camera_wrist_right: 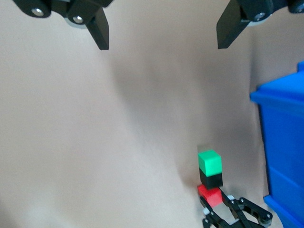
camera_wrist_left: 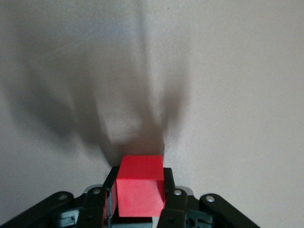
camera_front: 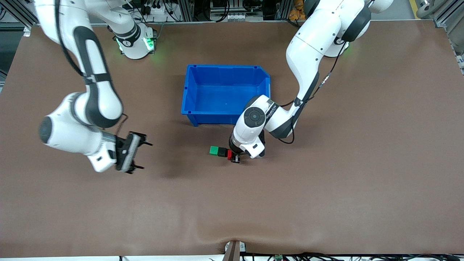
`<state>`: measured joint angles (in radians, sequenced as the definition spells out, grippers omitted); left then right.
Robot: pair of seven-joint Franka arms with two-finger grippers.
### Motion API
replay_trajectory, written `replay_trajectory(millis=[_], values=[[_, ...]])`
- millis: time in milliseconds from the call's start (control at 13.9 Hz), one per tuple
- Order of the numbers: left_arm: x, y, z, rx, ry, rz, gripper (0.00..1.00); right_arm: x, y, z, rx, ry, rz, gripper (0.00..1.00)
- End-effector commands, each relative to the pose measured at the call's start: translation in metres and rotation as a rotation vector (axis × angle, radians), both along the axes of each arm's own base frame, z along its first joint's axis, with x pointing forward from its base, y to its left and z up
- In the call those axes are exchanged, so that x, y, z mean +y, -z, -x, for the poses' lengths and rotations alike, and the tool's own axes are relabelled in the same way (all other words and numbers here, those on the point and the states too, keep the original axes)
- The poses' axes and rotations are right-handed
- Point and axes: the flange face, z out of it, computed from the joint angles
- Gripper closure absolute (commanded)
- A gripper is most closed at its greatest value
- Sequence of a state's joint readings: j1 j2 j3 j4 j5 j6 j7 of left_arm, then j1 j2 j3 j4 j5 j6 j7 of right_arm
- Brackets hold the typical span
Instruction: Attach green and red cubes to black cube
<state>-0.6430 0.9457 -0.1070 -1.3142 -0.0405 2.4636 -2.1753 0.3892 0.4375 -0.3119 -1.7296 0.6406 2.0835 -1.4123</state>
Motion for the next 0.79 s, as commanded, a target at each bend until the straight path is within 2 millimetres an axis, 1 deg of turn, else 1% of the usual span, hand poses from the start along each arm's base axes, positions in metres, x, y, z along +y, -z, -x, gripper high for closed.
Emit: replay_trajectory(millis=[0, 144, 216, 288, 361, 433, 505, 577, 649, 721], values=[[-0.011, 0.005, 0.008, 0.012, -0.047, 0.01, 1.0, -0.024, -0.036, 0.015, 0.06, 0.104, 0.048, 0.0], [-0.019, 0.005, 0.017, 0.018, -0.026, -0.002, 1.0, -0.049, -0.056, 0.023, 0.12, 0.192, 0.143, 0.0], [-0.018, 0.003, 0.016, 0.017, -0.025, -0.003, 1.0, -0.06, -0.066, 0.026, 0.13, 0.212, 0.176, 0.0], [-0.015, 0.005, 0.015, 0.029, -0.027, -0.014, 0.95, -0.072, -0.076, 0.028, 0.124, 0.228, 0.189, 0.0], [-0.012, 0.003, 0.014, 0.034, -0.026, -0.024, 0.59, -0.083, -0.084, 0.029, 0.114, 0.246, 0.189, 0.0], [-0.007, -0.003, 0.008, 0.031, -0.032, -0.028, 0.22, -0.094, -0.085, 0.029, 0.119, 0.284, 0.188, 0.0], [0.005, -0.014, -0.003, 0.021, -0.04, -0.048, 0.0, -0.106, -0.089, 0.03, 0.122, 0.323, 0.188, 0.0], [0.016, -0.022, -0.011, 0.017, -0.028, -0.076, 0.0, -0.115, -0.097, 0.032, 0.113, 0.338, 0.196, 0.0], [0.022, -0.039, -0.016, 0.011, 0.015, -0.096, 0.0, -0.124, -0.104, 0.035, 0.107, 0.345, 0.208, 0.0], [0.026, -0.066, -0.019, -0.002, 0.07, -0.105, 0.0, -0.13, -0.112, 0.04, 0.112, 0.351, 0.204, 0.0]])
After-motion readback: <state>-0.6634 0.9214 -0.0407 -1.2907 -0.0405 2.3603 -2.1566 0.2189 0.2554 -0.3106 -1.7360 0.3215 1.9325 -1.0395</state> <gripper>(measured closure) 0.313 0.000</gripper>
